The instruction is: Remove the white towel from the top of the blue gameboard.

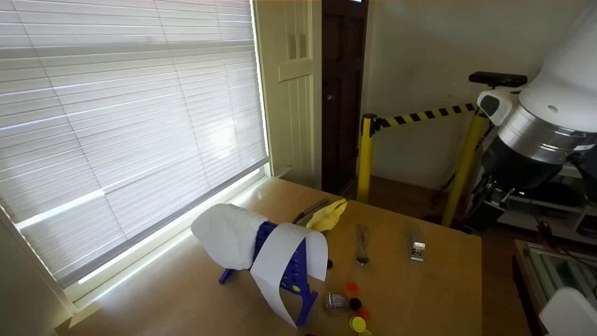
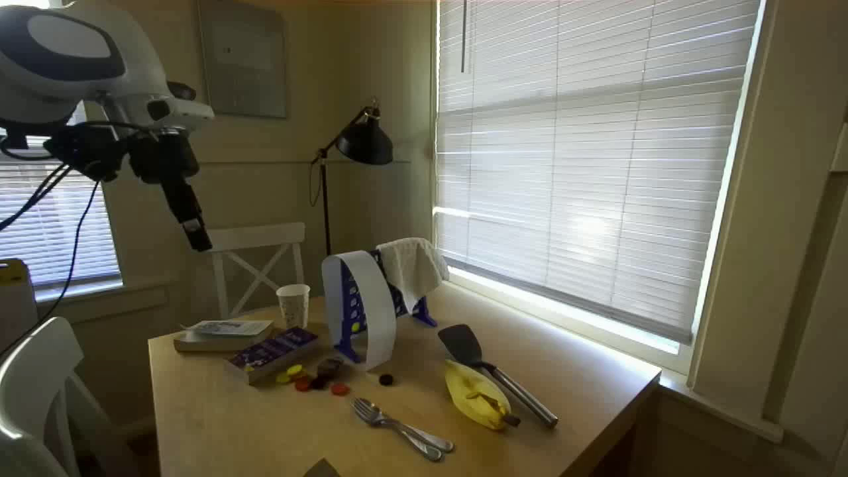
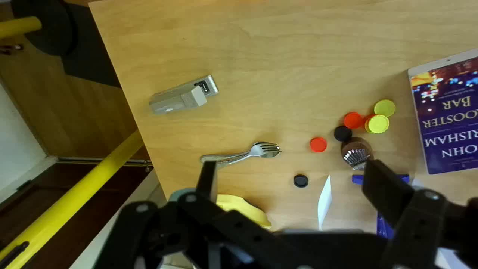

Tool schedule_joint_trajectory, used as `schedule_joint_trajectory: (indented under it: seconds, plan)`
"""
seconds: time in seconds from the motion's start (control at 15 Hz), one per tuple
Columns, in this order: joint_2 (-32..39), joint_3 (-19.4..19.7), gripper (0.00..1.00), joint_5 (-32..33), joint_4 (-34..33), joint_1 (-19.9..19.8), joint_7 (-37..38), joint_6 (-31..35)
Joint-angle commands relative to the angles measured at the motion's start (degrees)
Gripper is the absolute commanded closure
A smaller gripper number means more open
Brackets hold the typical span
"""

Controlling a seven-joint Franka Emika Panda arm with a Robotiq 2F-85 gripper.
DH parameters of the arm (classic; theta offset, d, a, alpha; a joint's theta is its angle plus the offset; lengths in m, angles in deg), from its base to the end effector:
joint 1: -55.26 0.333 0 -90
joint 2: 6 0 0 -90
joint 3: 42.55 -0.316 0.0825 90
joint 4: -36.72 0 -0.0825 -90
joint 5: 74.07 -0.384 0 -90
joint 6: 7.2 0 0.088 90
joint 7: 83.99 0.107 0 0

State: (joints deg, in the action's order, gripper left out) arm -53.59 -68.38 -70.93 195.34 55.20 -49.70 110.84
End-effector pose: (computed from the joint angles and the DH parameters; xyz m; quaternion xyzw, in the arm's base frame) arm 0.2918 0.1263 0.4299 0.9742 -0.1215 0.1116 0.1537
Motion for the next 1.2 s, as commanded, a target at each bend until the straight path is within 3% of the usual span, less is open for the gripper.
schedule_joint_trajectory:
  seconds: [0.0, 0.33, 0.6, 0.73, 1.13]
  plan:
    - [0.43, 1.14, 0.0, 1.07, -0.09, 1.18, 0.86, -0.16]
    - [1.7, 0.69, 0.0, 1.52, -1.13, 0.51, 1.13, -0.53]
    - [13.4, 0.0, 0.0, 0.84, -9.94, -2.22, 2.98, 0.64]
    - [18.82, -2.54, 0.0, -0.19, -15.33, -6.22, 3.25, 2.28]
    - [37.59, -5.44, 0.0, 1.71, -32.14, -13.52, 5.24, 6.56]
